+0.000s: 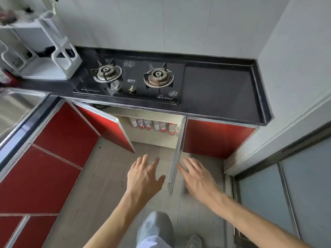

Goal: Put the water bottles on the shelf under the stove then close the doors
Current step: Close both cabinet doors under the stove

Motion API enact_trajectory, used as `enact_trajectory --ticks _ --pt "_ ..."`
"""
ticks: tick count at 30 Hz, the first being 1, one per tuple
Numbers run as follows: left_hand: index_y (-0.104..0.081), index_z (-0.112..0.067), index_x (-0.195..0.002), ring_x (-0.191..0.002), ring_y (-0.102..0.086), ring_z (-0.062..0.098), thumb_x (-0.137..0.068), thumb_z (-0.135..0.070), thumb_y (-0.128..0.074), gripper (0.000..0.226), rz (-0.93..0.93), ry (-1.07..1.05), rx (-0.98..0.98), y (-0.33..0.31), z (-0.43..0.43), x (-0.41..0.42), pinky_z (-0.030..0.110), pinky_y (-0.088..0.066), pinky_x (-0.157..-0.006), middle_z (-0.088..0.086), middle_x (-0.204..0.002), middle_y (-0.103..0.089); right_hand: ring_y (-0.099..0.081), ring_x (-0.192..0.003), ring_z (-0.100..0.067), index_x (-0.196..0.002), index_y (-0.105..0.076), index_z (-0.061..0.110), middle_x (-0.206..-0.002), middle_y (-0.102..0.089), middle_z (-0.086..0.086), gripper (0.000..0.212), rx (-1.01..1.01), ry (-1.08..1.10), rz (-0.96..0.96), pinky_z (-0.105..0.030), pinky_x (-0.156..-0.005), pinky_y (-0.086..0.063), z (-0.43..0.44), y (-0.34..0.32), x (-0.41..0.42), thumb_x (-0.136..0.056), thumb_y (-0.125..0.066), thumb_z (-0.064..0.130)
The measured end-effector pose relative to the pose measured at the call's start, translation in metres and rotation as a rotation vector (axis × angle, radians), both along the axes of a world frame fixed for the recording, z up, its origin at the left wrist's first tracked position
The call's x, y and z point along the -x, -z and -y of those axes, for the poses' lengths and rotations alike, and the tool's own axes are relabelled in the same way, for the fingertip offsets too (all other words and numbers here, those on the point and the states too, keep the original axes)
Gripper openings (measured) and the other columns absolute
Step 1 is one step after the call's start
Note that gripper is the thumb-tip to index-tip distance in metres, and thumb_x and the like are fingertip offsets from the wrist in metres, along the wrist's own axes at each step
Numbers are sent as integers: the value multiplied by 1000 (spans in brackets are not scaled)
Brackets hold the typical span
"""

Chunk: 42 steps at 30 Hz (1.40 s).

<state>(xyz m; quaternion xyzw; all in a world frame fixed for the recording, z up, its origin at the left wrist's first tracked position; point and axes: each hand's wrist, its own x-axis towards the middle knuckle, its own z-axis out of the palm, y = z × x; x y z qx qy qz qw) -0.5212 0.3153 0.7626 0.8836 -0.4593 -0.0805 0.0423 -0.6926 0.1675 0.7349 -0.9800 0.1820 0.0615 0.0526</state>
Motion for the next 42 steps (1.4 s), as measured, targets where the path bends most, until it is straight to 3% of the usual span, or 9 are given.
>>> enact_trajectory --ticks 2,9,15,21,27,31,34,37,42 --pt "-69 -29 -135 -112 -67 26 -82 -64 -80 65 1 -65 -16 0 11 14 39 -60 -87 1 -127 -65 -57 -132 -37 -142 -60 7 -139 -59 -19 83 18 -39 -15 -46 -117 -50 18 7 4 -62 -81 0" --pt "-41 -30 -162 -143 -51 27 -102 -69 -55 73 -38 -196 -129 47 60 18 41 -49 -118 5 -159 -48 -50 -143 -40 -155 -51 6 -155 -51 -24 80 17 -101 -154 -48 -122 -44 85 45 -8 -79 -74 -1" --pt "-37 -27 -165 -142 -52 31 -103 -66 -57 76 -90 -249 -245 93 95 7 46 -50 -118 9 -159 -48 -44 -145 -41 -156 -45 6 -157 -45 -25 80 99 -228 -219 -52 -124 -40 135 69 -34 -82 -77 4" --pt "-36 -28 -166 -139 -54 33 -106 -60 -54 70 -165 -337 -247 127 114 19 47 -48 -114 8 -159 -50 -45 -143 -39 -139 -53 7 -155 -45 -25 52 78 -377 -354 -50 -121 -41 159 86 -65 -89 -69 8" --pt "-29 -29 -170 -145 -48 36 -105 -61 -54 77 -271 -552 -225 167 126 54 47 -46 -116 8 -172 -37 -35 -150 -41 -160 -31 10 -162 -34 -27 83 39 -496 -393 -49 -121 -39 181 112 -87 -89 -76 11" --pt "-11 -40 -175 -168 -11 42 -106 -61 -49 82 -339 -646 -231 183 138 86 64 -24 -130 0 -185 -4 -9 -164 -43 -170 -12 14 -175 -9 -27 99 71 -592 -413 -49 -133 -20 193 133 -94 -93 -75 14" --pt "4 -45 -174 -169 12 41 -105 -65 -46 88 -341 -755 -192 198 143 110 70 -9 -133 -4 -184 16 7 -165 -43 -172 0 16 -177 9 -27 104 120 -650 -407 -52 -135 -9 197 147 -95 -97 -72 19" --pt "9 -46 -173 -168 17 41 -103 -69 -44 91 -347 -875 -185 213 145 126 71 0 -132 -3 -183 20 16 -164 -42 -172 10 19 -176 19 -26 110 135 -717 -403 -54 -134 -7 201 159 -93 -97 -70 19" --pt "17 -44 -172 -169 14 40 -104 -71 -40 93 -373 -992 -225 231 140 148 70 -2 -132 -3 -183 20 16 -165 -39 -170 19 21 -175 25 -22 117 142 -741 -409 -55 -133 -5 207 177 -85 -94 -69 17"
